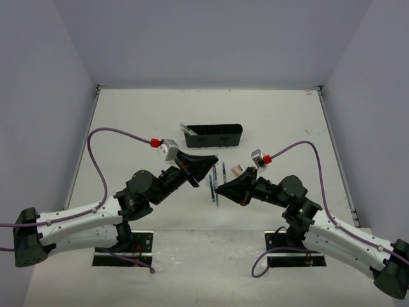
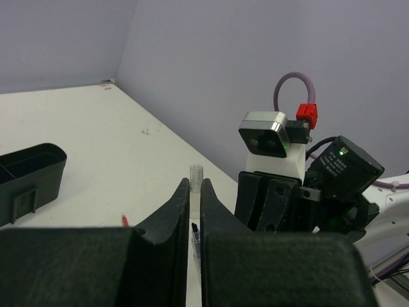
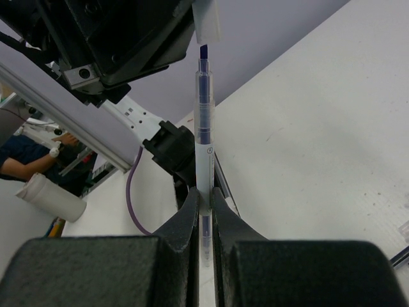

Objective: Sort the stationery into containers
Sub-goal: Close the pen cap on the pen.

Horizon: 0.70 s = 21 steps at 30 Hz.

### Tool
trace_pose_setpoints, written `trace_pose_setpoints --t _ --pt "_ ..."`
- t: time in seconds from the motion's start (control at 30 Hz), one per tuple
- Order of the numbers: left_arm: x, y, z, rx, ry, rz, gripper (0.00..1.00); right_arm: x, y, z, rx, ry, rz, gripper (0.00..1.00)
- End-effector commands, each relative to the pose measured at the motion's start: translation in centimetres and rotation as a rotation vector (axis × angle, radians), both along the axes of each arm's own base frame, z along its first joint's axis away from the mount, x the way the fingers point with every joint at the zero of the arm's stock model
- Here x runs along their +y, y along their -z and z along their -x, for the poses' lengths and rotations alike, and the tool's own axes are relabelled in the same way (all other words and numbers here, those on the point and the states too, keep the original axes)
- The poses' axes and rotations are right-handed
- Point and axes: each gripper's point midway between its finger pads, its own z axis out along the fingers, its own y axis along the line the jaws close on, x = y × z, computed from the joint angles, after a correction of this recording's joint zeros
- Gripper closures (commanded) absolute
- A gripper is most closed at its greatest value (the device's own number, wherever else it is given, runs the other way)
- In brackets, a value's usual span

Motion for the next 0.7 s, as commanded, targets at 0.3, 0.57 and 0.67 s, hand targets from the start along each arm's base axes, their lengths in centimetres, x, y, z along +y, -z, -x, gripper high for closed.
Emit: trace_pose_setpoints --t 0.3,0.57,0.67 --pt "0.0 -0.9 0.1 -0.032 0.005 0.041 1.00 -0.3 -2.6 -0.7 -0.055 0.048 -0.027 1.00" --pt "0.4 -2.4 0.0 -0.045 -0.010 0.066 1.00 0.1 -2.2 -0.3 -0.050 0.013 -0.009 1.00" --pt "0.4 -2.3 0.0 -0.047 -0.010 0.060 1.00 0.0 -2.5 -0.3 -0.056 0.016 -0.015 1.00"
